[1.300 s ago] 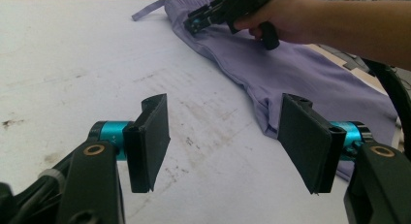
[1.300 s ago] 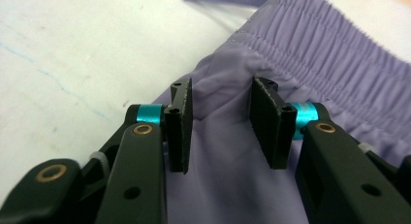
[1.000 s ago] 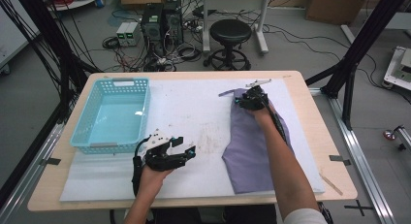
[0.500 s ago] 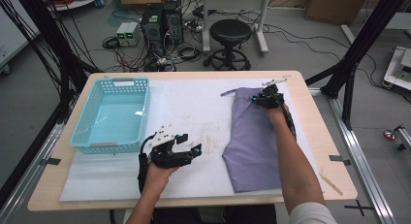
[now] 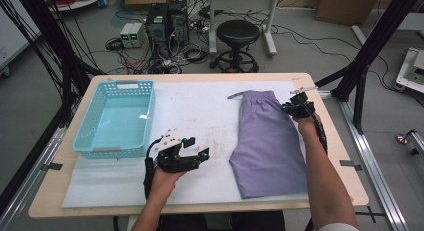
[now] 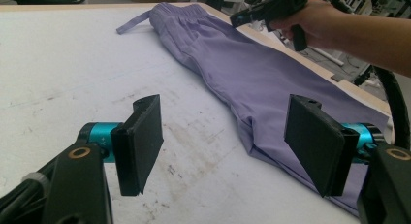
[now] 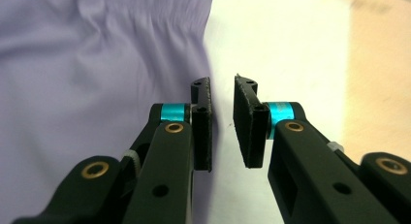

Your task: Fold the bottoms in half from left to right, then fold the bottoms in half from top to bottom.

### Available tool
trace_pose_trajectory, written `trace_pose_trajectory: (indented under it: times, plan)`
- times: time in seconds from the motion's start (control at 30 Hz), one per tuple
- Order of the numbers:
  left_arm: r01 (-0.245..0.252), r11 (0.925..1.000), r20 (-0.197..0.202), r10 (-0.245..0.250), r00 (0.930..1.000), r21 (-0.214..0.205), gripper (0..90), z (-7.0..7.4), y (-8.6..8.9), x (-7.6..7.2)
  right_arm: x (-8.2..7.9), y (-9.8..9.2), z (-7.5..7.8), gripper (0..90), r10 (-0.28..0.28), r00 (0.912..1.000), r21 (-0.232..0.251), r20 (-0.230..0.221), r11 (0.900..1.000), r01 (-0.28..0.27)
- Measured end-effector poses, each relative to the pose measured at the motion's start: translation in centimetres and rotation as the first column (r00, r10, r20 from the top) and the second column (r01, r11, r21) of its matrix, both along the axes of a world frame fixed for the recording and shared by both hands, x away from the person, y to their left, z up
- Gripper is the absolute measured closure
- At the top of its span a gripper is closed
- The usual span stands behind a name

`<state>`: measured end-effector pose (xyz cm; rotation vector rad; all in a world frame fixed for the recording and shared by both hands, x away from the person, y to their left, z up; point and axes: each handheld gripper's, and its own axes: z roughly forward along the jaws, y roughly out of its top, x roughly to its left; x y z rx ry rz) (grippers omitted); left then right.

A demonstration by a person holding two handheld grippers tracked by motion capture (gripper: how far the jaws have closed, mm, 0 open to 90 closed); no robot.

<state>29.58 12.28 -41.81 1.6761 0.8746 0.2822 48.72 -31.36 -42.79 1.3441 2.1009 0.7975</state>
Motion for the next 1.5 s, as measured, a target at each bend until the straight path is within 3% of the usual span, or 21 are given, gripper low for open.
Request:
trace_pose_trajectory:
  times: [0.07, 0.2, 0.23, 0.33, 0.4, 0.53, 0.63, 0.7, 0.8, 0.93, 1.1, 1.4, 1.5]
  plan:
    - [-0.003, 1.0000, 0.003, 0.003, 1.0000, -0.008, 30.0, 0.0, 0.1, 0.1, -0.8, -0.5, 1.0, 78.6, 0.018, 0.9995, 0.037, 0.028, 0.9991, -0.019]
    - [-0.003, 0.9997, 0.012, 0.003, 0.9999, -0.023, 30.0, 0.0, 0.1, 0.3, -3.1, -1.2, 2.1, 78.6, 0.073, 0.9966, 0.091, 0.039, 0.9929, -0.076]
    - [-0.003, 0.9997, 0.015, 0.003, 0.9999, -0.024, 30.0, 0.0, 0.1, 0.3, -3.8, -1.3, 1.9, 78.6, 0.086, 0.9960, 0.102, 0.024, 0.9909, -0.088]
    - [-0.005, 0.9994, 0.023, 0.006, 0.9997, -0.034, 30.0, 0.1, 0.1, 0.3, -6.1, -1.7, 0.6, 78.7, 0.144, 0.9895, 0.065, -0.013, 0.9877, -0.143]
    - [-0.007, 0.9993, 0.024, 0.008, 0.9997, -0.038, 30.0, 0.1, 0.1, 0.3, -7.4, -2.2, -0.4, 79.0, 0.159, 0.9871, 0.084, -0.014, 0.9839, -0.158]
    - [-0.012, 0.9987, 0.023, 0.013, 0.9997, -0.049, 30.0, 0.2, 0.3, 0.2, -9.1, -3.0, -2.0, 79.4, 0.126, 0.9904, 0.001, -0.057, 0.9921, -0.126]
    - [-0.016, 0.9980, 0.037, 0.018, 0.9992, -0.061, 30.0, 0.5, 0.4, 0.1, -10.3, -4.5, -1.8, 79.3, 0.058, 0.9981, 0.046, -0.017, 0.9973, -0.058]
    - [-0.011, 0.9980, 0.043, 0.014, 0.9990, -0.063, 30.0, 0.6, 0.4, 0.3, -11.4, -5.2, -1.1, 77.8, 0.053, 0.9983, 0.087, 0.023, 0.9947, -0.055]
    - [-0.010, 0.9985, 0.073, 0.014, 0.9972, -0.055, 30.0, 0.5, 0.2, 0.5, -13.3, -5.7, 0.2, 69.6, 0.060, 0.9953, 0.133, 0.076, 0.9887, -0.070]
    - [-0.010, 0.9992, 0.078, 0.012, 0.9968, -0.038, 30.0, 0.4, -0.1, 0.6, -15.6, -6.0, 1.2, 46.2, 0.048, 0.9949, 0.206, 0.089, 0.9763, -0.065]
    - [-0.024, 0.9987, 0.063, 0.027, 0.9976, -0.046, 26.0, 0.6, -0.2, 0.2, -17.5, -5.4, 1.3, 23.0, 0.058, 0.9924, 0.197, 0.109, 0.9773, -0.078]
    - [0.001, 0.9993, 0.059, 0.001, 0.9982, -0.038, 24.2, 0.5, -1.0, -0.2, -18.2, -5.4, 1.7, 21.5, 0.060, 0.9905, 0.215, 0.124, 0.9727, -0.086]
    - [0.007, 0.9994, 0.044, -0.005, 0.9990, -0.033, 24.2, 0.3, -1.4, -0.1, -18.4, -5.5, 1.5, 25.4, 0.089, 0.9895, 0.239, 0.114, 0.9642, -0.115]
